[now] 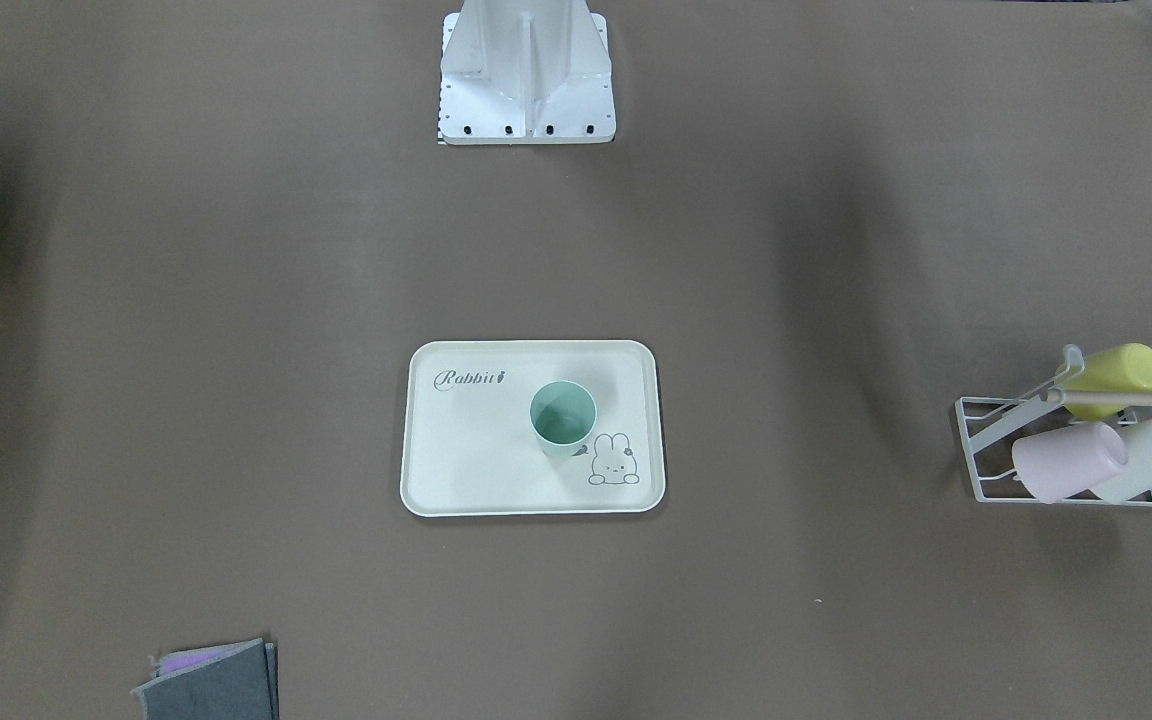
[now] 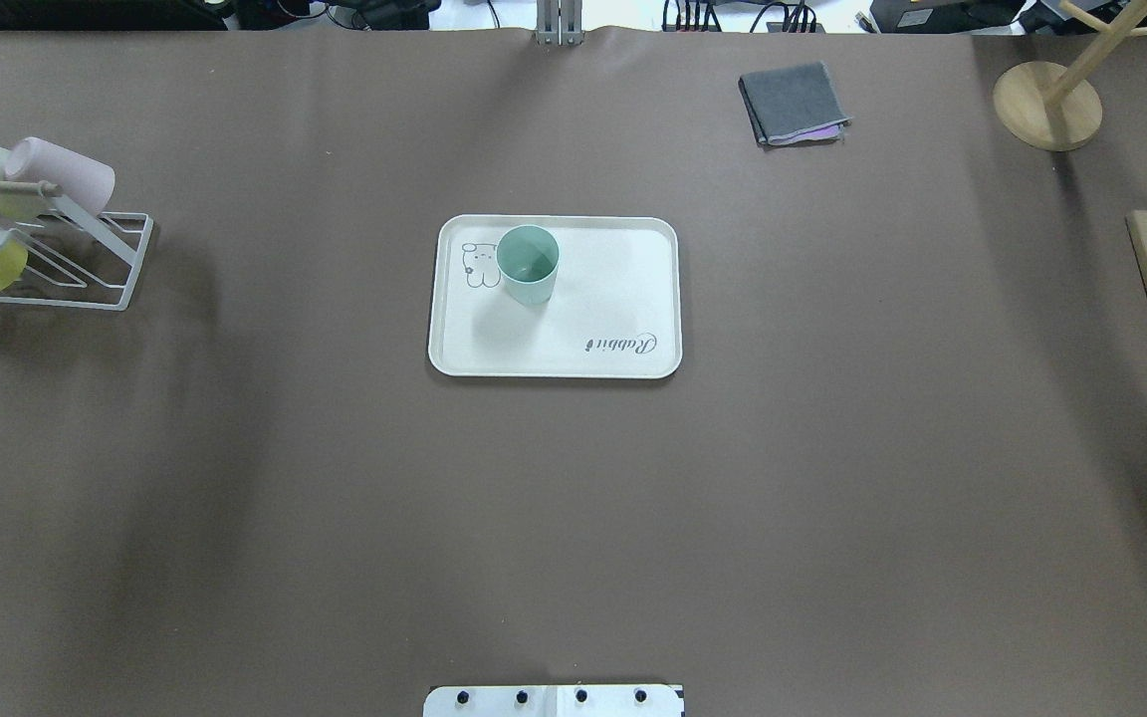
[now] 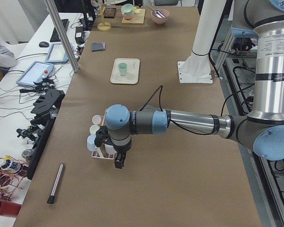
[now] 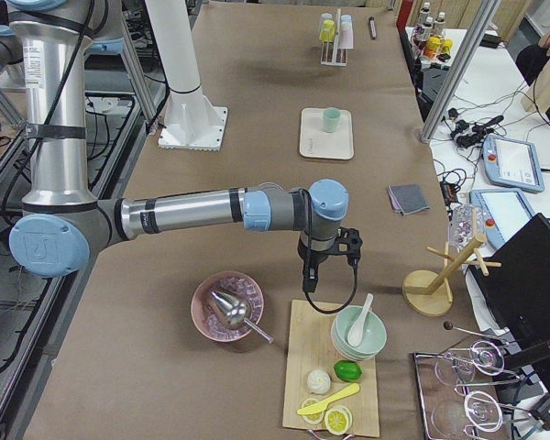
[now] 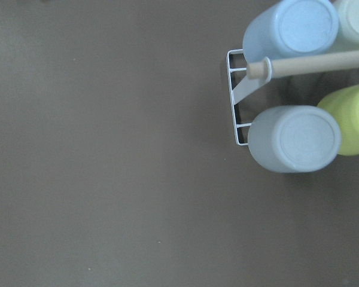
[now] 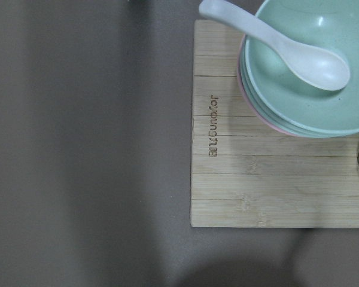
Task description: Pick up and place green cup on tray
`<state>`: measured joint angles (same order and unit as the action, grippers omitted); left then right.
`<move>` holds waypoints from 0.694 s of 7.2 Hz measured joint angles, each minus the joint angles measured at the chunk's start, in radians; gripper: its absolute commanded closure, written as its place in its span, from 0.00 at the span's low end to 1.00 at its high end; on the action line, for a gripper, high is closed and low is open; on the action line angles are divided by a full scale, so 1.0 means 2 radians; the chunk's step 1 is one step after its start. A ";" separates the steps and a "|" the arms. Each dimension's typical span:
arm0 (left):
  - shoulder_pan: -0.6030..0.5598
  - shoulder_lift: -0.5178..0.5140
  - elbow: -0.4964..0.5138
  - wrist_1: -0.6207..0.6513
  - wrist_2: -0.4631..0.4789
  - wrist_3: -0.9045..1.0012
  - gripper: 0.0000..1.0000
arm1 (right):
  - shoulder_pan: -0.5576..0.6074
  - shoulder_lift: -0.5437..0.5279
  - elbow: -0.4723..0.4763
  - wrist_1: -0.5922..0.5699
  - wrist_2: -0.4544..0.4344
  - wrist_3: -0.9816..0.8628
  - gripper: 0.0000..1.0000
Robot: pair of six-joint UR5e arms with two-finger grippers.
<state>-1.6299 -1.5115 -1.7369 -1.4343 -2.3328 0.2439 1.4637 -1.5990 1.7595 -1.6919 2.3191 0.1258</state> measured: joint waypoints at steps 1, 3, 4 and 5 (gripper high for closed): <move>0.000 0.017 -0.005 -0.007 0.000 0.001 0.03 | -0.001 0.000 0.000 0.000 0.000 0.000 0.00; -0.003 0.036 -0.008 -0.018 0.000 0.002 0.03 | -0.002 0.001 -0.001 0.000 0.000 0.000 0.00; -0.006 0.040 -0.008 -0.019 0.000 0.002 0.03 | -0.003 0.001 -0.001 0.000 0.000 0.000 0.00; -0.008 0.042 -0.009 -0.020 0.000 0.002 0.03 | -0.003 0.001 0.000 0.000 0.000 0.000 0.00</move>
<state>-1.6459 -1.4270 -1.7542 -1.4733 -2.3330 0.2471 1.4576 -1.5977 1.7589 -1.6920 2.3197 0.1258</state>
